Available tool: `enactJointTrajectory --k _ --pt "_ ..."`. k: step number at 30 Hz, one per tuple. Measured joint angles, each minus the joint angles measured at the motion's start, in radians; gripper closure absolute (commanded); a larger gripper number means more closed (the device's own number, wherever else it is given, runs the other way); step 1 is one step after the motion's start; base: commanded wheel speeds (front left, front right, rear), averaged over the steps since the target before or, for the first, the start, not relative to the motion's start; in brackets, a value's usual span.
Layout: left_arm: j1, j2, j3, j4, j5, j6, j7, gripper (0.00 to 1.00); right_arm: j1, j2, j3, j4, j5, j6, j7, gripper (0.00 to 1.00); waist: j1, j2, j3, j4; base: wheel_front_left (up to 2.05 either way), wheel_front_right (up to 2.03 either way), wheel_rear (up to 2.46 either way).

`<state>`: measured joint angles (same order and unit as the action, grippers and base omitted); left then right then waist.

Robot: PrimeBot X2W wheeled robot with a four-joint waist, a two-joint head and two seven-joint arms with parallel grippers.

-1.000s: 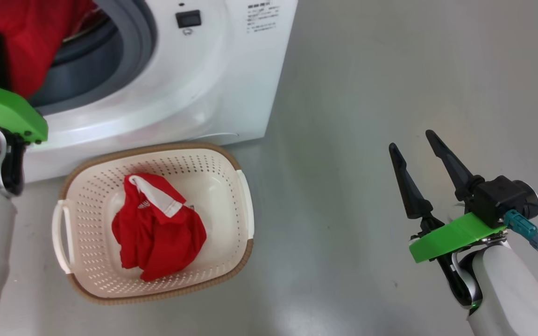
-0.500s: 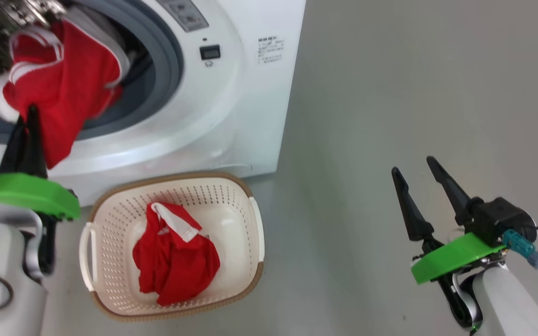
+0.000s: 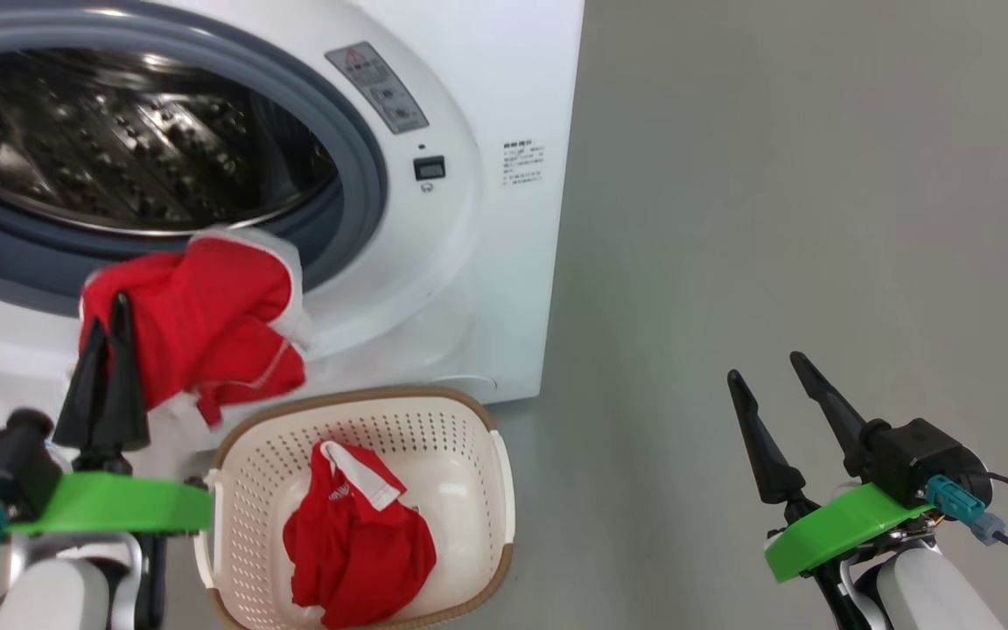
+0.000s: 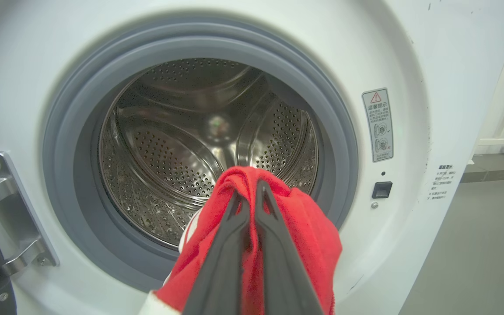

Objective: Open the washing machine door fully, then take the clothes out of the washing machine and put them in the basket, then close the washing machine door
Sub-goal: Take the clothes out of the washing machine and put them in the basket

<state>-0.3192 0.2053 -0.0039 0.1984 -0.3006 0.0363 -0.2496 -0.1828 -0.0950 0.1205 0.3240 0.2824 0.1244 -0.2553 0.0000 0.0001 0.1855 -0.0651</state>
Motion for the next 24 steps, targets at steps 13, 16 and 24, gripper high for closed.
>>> enactJointTrajectory --k 13,16,24 --pt "0.160 -0.041 -0.034 -0.148 0.017 0.009 0.000 1.00 0.024 -0.001 0.007 -0.003 0.007 0.000 0.000 0.00 -0.0001 0.0000 -0.045 0.017 0.00 0.00 0.00" --pt "0.161 -0.066 -0.033 -0.127 -0.033 0.006 0.000 1.00 0.024 -0.001 0.008 -0.008 0.007 0.000 0.000 0.00 -0.0001 0.0000 -0.026 0.017 0.00 0.00 0.00" --pt "0.088 -0.101 -0.036 0.141 -0.105 -0.046 0.005 1.00 -0.016 -0.001 0.002 -0.032 0.007 0.000 0.000 0.00 0.0000 0.0000 0.059 0.014 0.00 0.00 0.00"
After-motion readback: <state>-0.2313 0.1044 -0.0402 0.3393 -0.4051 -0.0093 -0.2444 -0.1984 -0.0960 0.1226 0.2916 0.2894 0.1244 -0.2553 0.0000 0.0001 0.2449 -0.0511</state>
